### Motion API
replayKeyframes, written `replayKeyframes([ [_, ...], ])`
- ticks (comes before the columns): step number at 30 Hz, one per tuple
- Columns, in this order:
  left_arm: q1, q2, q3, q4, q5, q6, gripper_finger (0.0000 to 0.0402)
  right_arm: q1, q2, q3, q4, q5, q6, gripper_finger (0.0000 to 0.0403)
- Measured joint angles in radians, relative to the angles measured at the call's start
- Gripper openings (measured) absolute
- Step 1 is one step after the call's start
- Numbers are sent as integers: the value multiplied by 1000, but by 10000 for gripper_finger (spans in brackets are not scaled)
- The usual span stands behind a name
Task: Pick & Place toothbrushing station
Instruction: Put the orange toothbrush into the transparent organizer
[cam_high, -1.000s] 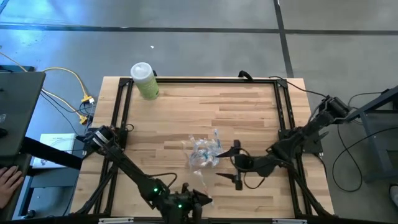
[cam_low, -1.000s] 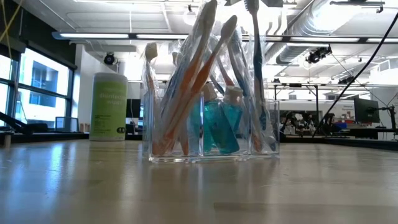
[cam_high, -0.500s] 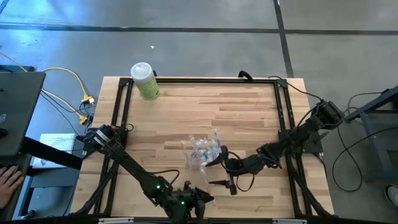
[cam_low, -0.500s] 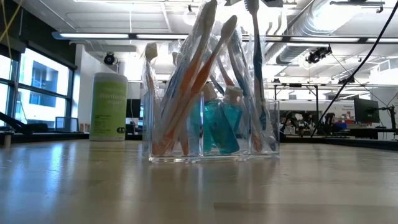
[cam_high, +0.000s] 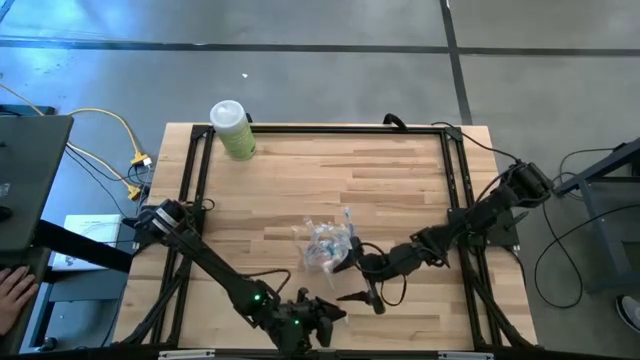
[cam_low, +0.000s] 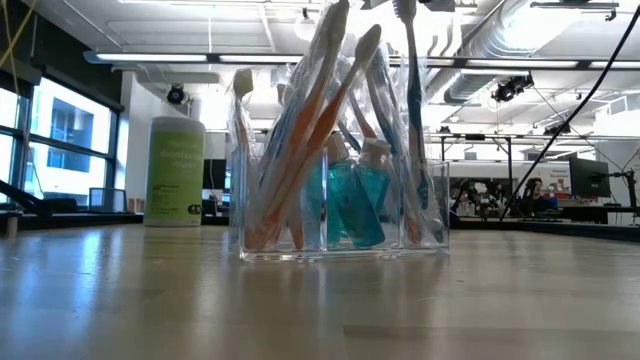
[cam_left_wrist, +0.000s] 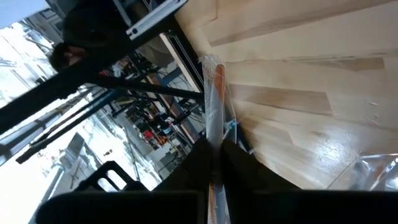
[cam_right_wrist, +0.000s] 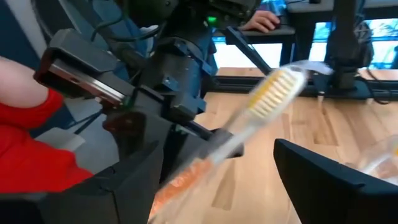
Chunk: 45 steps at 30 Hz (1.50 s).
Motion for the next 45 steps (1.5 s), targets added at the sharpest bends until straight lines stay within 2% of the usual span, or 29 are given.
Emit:
replayKeyframes([
  [9,11,0,0,1,6,1,15,-32,0,0,-1,-50,22,298],
  [13,11,0,0,1,6,1,15,-41,0,0,-1,-104,23,285],
  [19,12,0,0,15,8,9,15,-52,0,0,10,-170,22,238],
  [31,39,0,0,31,49,19,15,-56,37,0,42,-170,-32,159],
  [35,39,0,2,27,49,-1,15,-63,37,0,44,-234,-67,127],
  [37,39,0,2,20,50,-1,16,-61,37,0,44,-234,-72,110],
  [45,42,1,0,-17,76,-41,68,-57,35,3,37,-275,-102,31],
])
